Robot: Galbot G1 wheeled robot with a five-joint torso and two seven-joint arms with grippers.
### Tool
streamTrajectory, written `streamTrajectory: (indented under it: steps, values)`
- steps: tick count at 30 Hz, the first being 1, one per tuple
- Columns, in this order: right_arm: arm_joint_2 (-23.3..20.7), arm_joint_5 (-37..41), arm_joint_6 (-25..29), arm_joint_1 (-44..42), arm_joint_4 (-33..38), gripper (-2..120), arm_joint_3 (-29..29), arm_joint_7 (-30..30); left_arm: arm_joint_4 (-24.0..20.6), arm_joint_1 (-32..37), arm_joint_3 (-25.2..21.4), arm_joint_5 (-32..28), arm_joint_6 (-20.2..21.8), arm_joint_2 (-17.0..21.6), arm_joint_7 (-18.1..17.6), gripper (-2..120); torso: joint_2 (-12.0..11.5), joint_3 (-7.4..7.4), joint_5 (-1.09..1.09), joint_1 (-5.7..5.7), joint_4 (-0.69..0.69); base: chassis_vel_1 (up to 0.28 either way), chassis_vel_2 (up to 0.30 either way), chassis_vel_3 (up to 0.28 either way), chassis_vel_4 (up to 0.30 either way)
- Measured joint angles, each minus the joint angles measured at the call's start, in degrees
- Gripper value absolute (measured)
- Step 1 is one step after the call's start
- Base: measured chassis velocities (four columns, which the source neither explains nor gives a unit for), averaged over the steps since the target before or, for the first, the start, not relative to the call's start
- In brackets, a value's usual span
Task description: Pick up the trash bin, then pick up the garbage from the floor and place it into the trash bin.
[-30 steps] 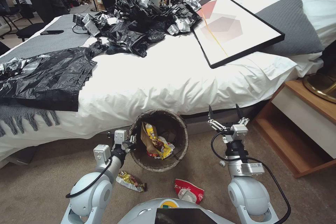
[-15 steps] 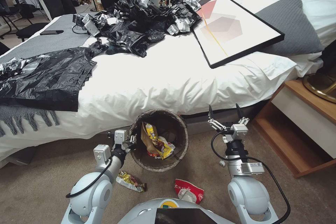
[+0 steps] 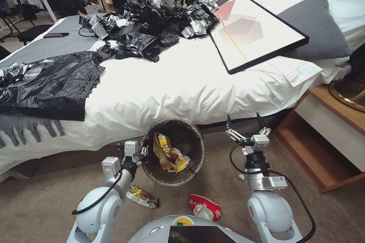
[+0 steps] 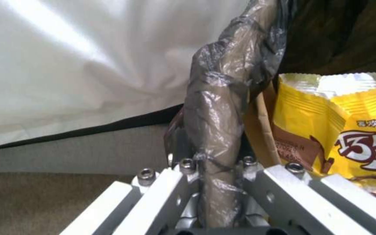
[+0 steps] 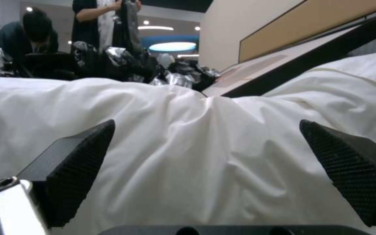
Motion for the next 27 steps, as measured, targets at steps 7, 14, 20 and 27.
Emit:
streamTrajectory:
  steps: [7,14,20,27]
  values:
    - [0.1,0.0,0.2,0.2,-0.2,100,0.1,-0.1,0.1,0.0,0.0,0.0,0.0,0.0,0.1,0,0.0,0.00,0.00,0.00,0.00,0.000,0.000,0.000,0.000]
    - [0.1,-0.1,0.4,0.9,-0.7,100,1.0,0.6,0.1,0.0,0.0,0.1,0.0,0.0,0.1,0,0.0,0.00,0.00,0.00,0.00,0.000,0.000,0.000,0.000]
    - [-0.9,2.7,-8.8,0.5,1.2,100,1.5,8.4,0.0,0.0,-0.1,0.1,0.0,0.1,0.1,0,0.0,0.00,0.00,0.00,0.00,0.000,0.000,0.000,0.000]
    - [-1.8,7.0,-26.8,0.3,1.5,100,1.9,19.7,-0.1,0.0,0.0,0.1,-0.1,0.2,0.1,0,0.0,0.00,0.00,0.00,-0.01,0.000,0.000,0.000,0.000]
